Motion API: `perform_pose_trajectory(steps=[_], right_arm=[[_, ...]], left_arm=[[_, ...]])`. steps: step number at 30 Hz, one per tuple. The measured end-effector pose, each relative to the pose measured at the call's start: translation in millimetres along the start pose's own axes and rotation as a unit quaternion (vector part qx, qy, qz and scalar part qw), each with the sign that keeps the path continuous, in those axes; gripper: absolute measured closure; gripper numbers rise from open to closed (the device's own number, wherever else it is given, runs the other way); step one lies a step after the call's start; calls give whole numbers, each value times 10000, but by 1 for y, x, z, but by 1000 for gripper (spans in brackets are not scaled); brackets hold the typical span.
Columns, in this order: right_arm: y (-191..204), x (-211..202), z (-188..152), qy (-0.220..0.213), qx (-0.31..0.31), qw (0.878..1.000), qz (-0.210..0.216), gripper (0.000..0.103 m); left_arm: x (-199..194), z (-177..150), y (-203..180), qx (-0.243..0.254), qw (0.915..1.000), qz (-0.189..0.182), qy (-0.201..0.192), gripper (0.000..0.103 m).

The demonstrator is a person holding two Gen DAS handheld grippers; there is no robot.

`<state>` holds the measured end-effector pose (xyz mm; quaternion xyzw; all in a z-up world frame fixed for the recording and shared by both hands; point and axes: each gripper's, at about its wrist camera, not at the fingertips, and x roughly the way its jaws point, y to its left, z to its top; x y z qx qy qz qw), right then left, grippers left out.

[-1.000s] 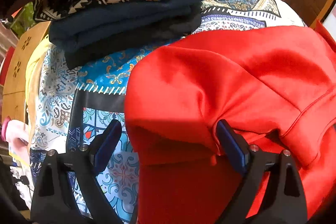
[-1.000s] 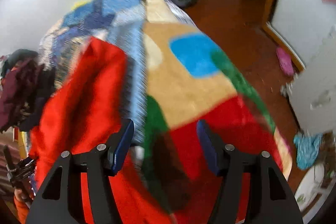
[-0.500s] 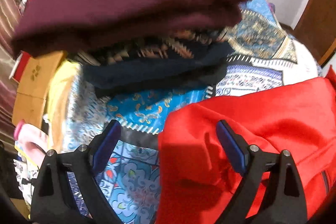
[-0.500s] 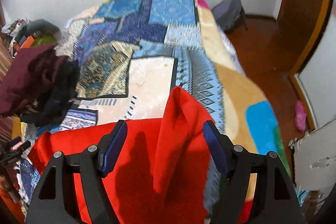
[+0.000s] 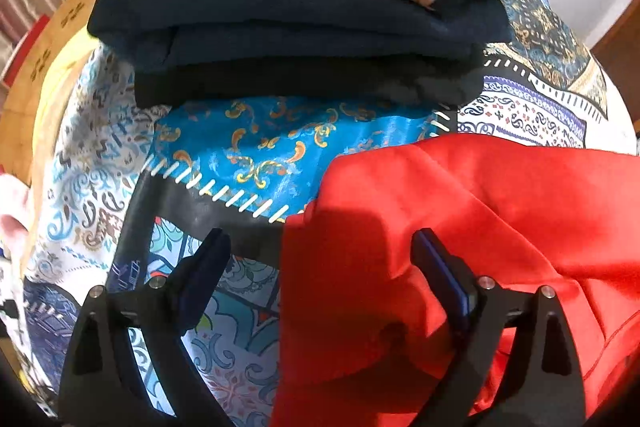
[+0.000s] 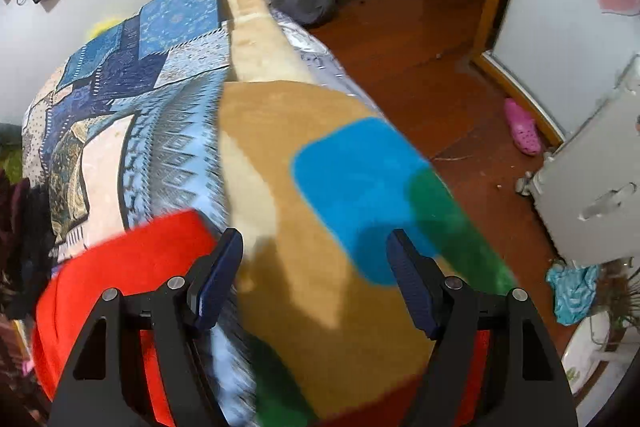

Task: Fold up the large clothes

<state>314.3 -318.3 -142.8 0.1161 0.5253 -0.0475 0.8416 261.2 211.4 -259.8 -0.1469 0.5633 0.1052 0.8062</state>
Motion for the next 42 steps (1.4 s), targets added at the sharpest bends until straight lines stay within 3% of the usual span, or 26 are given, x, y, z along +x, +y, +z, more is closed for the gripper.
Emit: perform_pose_trajectory(steps=[4,9,12,16,19,21,24,26,27,29,31,32,34,36,38,42], right_arm=[[-3,-24,-8,142,-146,9985,504,32],[24,-47,-13,169,-533,9924,1098,32],[43,-43,-17,315,-696,9865,1447,29],[62,-20,-27,664,-853,9815,1578,28],[67,5,-36,1151,-763,9768,1637,28],[69,6,-39,1182,-775,9747,1733,23],[74,4,-40,1284,-922,9668,2007,22],[74,1,-41,1280,-929,9653,2076,22],[74,0,-41,1271,-901,9652,2100,23],[73,-1,-42,1201,-795,9664,2129,33],[70,-3,-43,1113,-638,9676,2173,54],[68,-5,-43,1081,-577,9659,2281,58],[66,-11,-44,1015,-485,9633,2437,73],[68,-21,-44,879,-546,9647,2421,79],[73,-34,-45,670,-657,9685,2308,83],[83,-65,-40,216,-783,9729,2166,89]], left_arm=[[-10,2,13,-182,9998,-55,-24,10],[-30,5,48,-997,9926,-690,-76,10],[-30,1,65,-1426,9838,-1090,32,10],[-17,-11,72,-1566,9775,-1365,363,10],[1,-25,65,-1760,9623,-1913,800,10],[15,-33,62,-1871,9444,-2466,1111,10],[18,-31,56,-1799,9378,-2756,1105,9],[22,-28,47,-1785,9284,-3048,1153,9],[21,-26,43,-1758,9286,-3059,1153,9],[17,-24,36,-1628,9354,-2934,1116,23],[14,-21,23,-1483,9440,-2755,1044,57],[6,-20,18,-1398,9466,-2751,938,71],[-8,-18,11,-1226,9551,-2595,734,78],[-26,-14,-9,-852,9703,-2224,419,81],[-43,-13,-20,-616,9782,-1976,177,83],[-92,-7,-33,-300,9821,-1812,-417,84]])
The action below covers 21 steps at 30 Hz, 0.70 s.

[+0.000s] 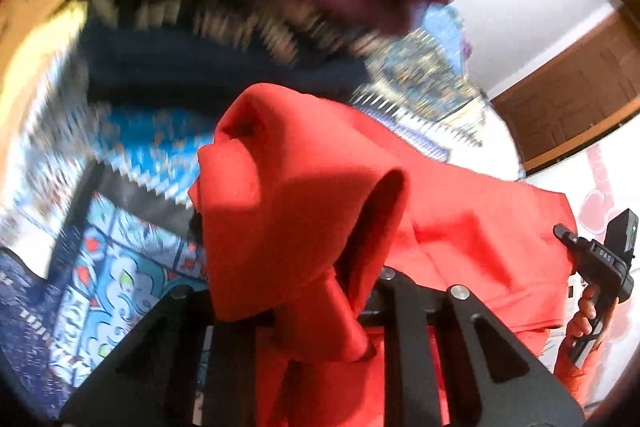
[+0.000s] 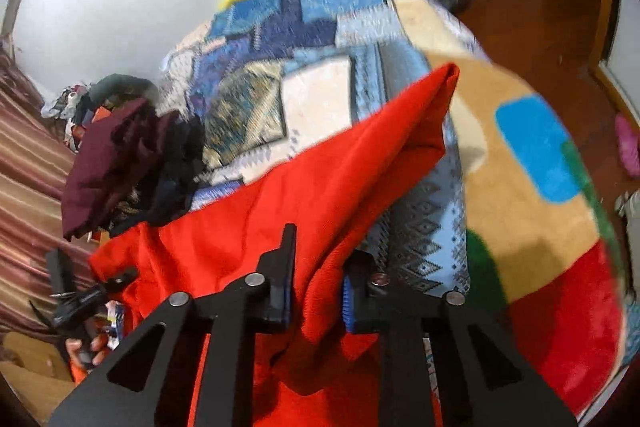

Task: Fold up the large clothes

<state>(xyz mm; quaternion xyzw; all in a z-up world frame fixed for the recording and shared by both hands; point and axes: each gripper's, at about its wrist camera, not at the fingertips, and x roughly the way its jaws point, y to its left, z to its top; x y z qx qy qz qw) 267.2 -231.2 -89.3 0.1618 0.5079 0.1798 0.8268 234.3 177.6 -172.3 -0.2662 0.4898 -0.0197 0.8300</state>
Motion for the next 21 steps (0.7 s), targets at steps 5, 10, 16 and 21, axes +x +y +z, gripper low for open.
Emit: perform_pose_trajectory(steps=[5,10,16,21], right_arm=[[21,-32,13,-449,-248,9986,85,91],[33,-65,32,-940,-356,9948,184,91],[43,-77,66,-1422,-447,9888,74,91],[32,-50,94,-1421,-322,9891,-220,91]], left_arm=[[-43,15,-47,567,9968,-87,-566,84],[-83,31,-91,1082,9880,-235,-1075,84],[-100,72,-120,1352,9789,-248,-1512,84],[-59,116,-123,1211,9839,-218,-1294,84]])
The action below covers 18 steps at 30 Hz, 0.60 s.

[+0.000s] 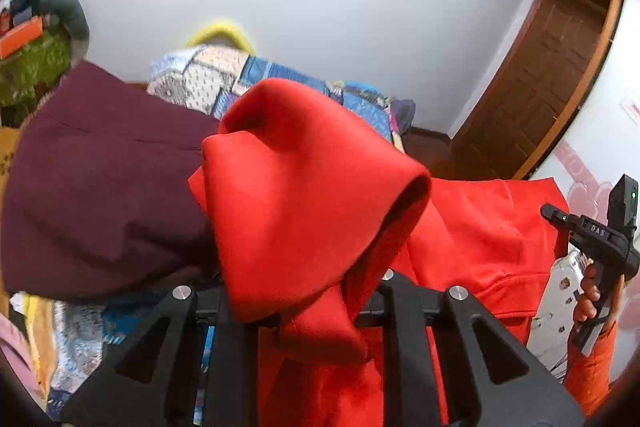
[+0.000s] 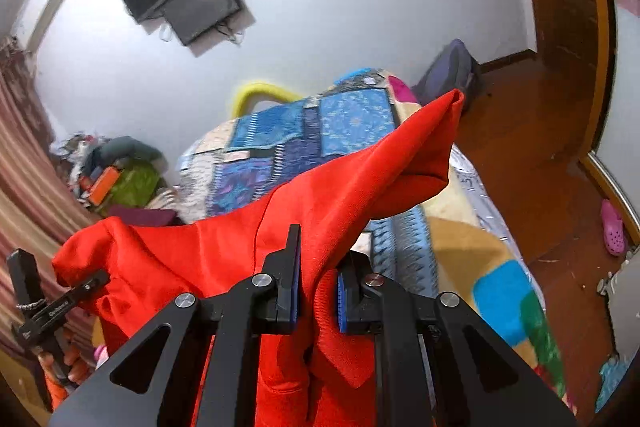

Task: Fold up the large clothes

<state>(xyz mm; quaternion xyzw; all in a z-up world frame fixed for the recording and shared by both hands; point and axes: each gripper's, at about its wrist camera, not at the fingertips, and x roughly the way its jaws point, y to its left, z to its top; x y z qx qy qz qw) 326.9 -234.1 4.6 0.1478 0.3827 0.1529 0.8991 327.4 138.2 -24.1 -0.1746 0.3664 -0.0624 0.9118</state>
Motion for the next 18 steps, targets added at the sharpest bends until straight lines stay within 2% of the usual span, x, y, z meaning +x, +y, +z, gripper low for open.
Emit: perform_pose_trajectory(steps=[2,5,9,13,18], right_arm=[[-10,25,4,118,92,9997,-185,91],[-26,62,7,351,194,9982,-438,91],[-52,105,4,726,356,9941,-724,91],[-77,139,-9,1017,456,9881,-1058,91],[-88,139,-15,1079,477,9881,-989,84]], left_arm=[[29,8,7,-55,9998,41,203,84],[71,17,12,92,9985,293,443,84],[120,18,17,276,9962,539,629,83],[152,18,22,325,9938,729,770,83],[154,5,10,691,9892,955,870,82]])
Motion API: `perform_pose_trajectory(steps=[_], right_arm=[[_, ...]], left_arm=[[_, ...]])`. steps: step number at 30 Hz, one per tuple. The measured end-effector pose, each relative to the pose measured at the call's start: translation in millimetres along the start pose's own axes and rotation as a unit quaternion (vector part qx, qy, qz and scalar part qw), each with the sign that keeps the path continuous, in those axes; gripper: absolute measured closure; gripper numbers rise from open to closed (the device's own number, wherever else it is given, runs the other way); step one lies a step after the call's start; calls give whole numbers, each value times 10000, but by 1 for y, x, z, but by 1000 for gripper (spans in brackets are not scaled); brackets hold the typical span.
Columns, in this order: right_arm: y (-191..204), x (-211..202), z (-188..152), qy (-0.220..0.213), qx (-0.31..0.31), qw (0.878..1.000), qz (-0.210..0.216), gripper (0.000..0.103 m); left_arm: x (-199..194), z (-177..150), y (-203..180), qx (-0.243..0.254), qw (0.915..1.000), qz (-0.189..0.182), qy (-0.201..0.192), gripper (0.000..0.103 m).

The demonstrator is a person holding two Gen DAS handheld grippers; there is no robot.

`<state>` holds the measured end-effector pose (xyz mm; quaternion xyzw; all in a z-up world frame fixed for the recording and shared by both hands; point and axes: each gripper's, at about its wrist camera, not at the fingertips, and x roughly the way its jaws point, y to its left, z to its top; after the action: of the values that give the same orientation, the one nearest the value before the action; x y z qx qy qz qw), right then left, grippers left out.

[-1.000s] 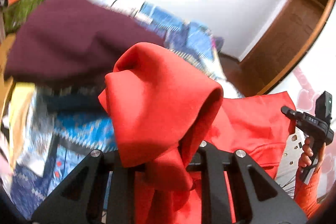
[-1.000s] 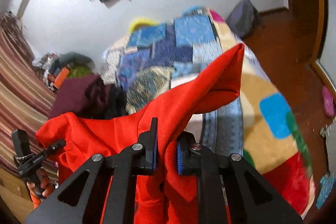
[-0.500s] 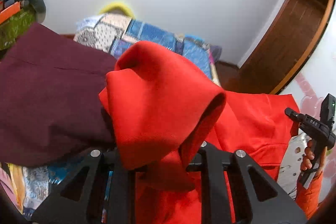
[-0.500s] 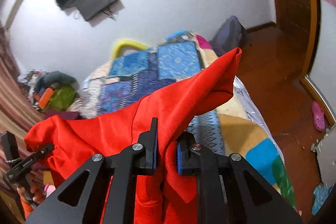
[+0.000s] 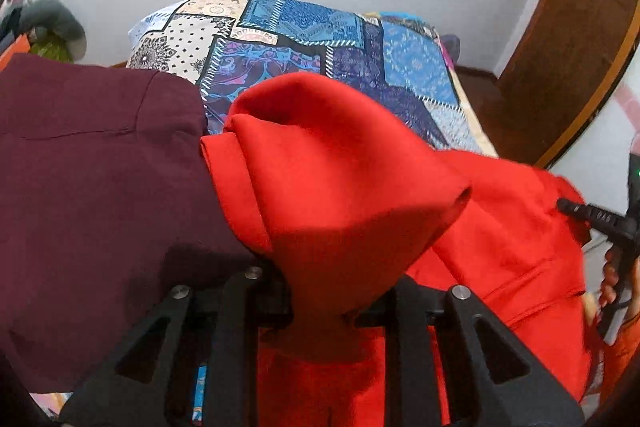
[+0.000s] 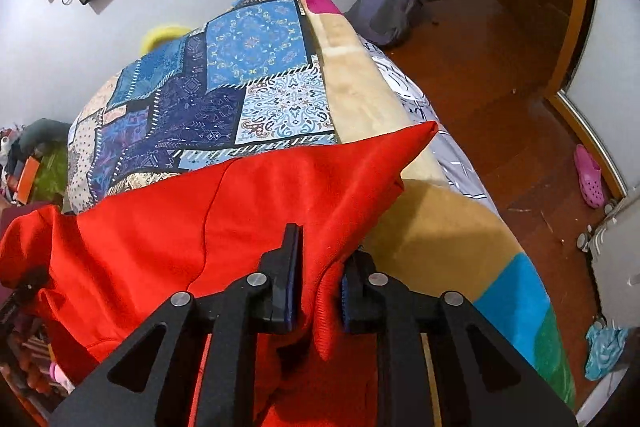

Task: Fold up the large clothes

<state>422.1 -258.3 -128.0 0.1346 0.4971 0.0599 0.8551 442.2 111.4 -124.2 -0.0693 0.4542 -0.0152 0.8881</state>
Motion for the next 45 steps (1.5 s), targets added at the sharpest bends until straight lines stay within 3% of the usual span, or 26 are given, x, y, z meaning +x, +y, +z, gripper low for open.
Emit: perform_pose_trajectory(steps=[5,10,12,14,17,19,26,32,39,45], right_arm=[[6,-16,-3,-44,-272,9994,-199,81],[14,-48,-13,-186,-632,9973,-324,66],[18,-69,-21,-335,-836,9955,-290,60],[22,-89,-29,-516,-1017,9930,-299,54],[31,-113,-42,-715,-1276,9889,-275,49],[37,-129,-54,-787,-1424,9864,-239,39],[47,-155,-94,-803,-1801,9801,-236,37],[41,-167,-131,-721,-1892,9786,-371,37],[15,-165,-174,-386,-1513,9870,-376,33],[-15,-151,-208,166,-808,9962,-275,33]], left_arm=[[-4,-4,-1,-69,9999,-52,117,71],[-21,-10,-1,-154,9997,-64,165,61],[-37,-16,-5,-75,9999,-74,75,57],[-55,-22,-9,79,9999,97,-108,47],[-80,-33,-13,246,9988,239,-342,42],[-90,-40,-12,292,9986,258,-354,41],[-118,-83,-2,416,9987,280,-124,34],[-130,-128,12,343,9987,213,316,31],[-122,-182,10,324,9952,-47,919,31],[-109,-214,-6,616,9913,-169,1151,31]])
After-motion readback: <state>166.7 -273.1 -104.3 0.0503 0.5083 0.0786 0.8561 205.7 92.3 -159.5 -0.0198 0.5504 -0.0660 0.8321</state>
